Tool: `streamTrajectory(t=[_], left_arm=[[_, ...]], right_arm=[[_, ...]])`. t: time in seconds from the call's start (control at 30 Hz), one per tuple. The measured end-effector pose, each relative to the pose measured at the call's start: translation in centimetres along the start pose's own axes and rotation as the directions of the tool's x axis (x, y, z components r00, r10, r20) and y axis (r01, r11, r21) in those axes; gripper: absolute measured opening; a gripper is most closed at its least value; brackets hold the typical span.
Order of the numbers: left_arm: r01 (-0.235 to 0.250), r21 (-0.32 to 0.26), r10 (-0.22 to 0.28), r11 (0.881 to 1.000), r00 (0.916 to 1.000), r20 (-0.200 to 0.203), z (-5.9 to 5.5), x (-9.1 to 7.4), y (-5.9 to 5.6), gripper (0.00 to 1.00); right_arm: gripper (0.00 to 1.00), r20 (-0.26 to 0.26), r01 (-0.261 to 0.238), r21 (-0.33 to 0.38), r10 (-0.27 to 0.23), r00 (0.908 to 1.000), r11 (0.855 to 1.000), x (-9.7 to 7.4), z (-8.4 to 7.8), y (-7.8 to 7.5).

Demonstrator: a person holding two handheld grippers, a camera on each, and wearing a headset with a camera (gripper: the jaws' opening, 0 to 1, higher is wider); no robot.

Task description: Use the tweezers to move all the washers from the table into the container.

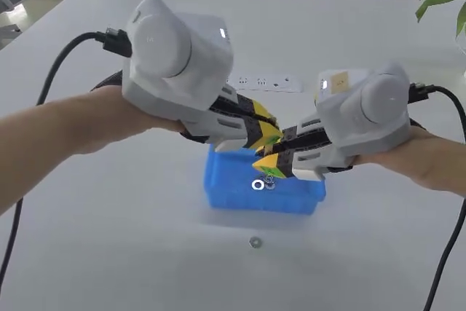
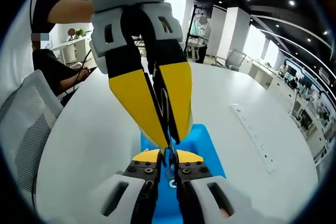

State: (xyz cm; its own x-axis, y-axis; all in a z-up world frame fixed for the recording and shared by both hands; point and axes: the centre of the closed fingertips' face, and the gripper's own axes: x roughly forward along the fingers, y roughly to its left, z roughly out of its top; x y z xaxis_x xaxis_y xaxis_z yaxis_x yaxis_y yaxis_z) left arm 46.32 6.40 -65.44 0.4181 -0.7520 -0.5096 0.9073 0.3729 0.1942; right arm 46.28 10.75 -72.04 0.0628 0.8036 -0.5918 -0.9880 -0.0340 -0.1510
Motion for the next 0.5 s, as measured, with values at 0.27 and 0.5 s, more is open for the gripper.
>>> streamTrajectory(t=[0.27,0.5], left_arm=[[0.012,-0.003,-0.012,1.000,0.9999,0.002,0.1,-0.3,-0.2,0.06],[0.010,0.018,-0.010,1.000,0.9999,-0.006,0.3,-0.6,-0.3,0.06]], right_arm=[[0.23,0.012,0.039,0.027,-0.039,0.9992,0.999,-0.5,0.3,-0.8],[0.33,-0.006,0.059,0.030,-0.059,0.9983,0.998,-1.2,-0.4,-0.6]])
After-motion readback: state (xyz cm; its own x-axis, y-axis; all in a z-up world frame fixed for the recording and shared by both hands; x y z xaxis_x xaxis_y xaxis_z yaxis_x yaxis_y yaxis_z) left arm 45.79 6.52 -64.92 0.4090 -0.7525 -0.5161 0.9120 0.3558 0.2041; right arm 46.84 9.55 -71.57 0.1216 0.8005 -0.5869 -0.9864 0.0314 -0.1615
